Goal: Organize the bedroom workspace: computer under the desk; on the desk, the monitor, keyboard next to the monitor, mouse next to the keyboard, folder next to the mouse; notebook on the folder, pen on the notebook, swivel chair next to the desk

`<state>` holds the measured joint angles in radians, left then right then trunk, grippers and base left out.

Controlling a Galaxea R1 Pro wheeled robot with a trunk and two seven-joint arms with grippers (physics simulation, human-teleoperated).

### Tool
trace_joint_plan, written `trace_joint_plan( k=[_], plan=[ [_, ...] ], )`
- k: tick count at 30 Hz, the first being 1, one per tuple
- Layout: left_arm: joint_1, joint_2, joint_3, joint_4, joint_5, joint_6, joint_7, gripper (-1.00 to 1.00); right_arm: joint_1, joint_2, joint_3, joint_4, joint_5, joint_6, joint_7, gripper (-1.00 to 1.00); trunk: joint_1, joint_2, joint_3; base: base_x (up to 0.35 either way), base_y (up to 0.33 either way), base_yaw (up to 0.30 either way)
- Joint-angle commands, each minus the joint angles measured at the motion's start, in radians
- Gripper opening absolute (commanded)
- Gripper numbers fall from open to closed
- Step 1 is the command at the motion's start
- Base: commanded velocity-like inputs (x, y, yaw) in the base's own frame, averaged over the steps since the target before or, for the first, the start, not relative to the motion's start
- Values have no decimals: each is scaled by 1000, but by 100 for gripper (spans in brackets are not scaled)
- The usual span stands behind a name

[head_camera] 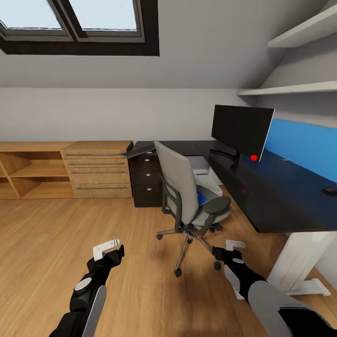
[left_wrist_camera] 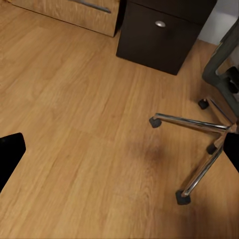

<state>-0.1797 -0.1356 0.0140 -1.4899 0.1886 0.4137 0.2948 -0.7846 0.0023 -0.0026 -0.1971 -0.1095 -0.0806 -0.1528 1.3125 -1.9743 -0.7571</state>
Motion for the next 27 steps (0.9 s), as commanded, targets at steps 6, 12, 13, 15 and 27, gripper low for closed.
trace_joint_plan(
  k=[6,12,13,15,27],
  plan=[
    [14,0,0,-40,11,4,6,100,-1,9,-1,1,-10,-18,-1,100,23,-43,-20,0,0,0],
    [21,-1,1,-48,11,4,6,100,-1,9,-2,-2,-9,-20,-1,100,46,-85,-39,-77,0,0],
    [22,-1,1,-48,11,4,7,100,-1,9,-2,-2,-9,-20,-1,100,50,-92,-42,-216,0,0],
    [23,-1,0,-55,11,4,7,100,-1,8,-2,-2,-9,-21,-1,100,57,-106,-48,-303,0,0],
    [23,-1,0,-56,11,4,7,100,-1,8,-2,-2,-7,-26,-2,100,103,-190,-86,-87,0,0]
  ],
)
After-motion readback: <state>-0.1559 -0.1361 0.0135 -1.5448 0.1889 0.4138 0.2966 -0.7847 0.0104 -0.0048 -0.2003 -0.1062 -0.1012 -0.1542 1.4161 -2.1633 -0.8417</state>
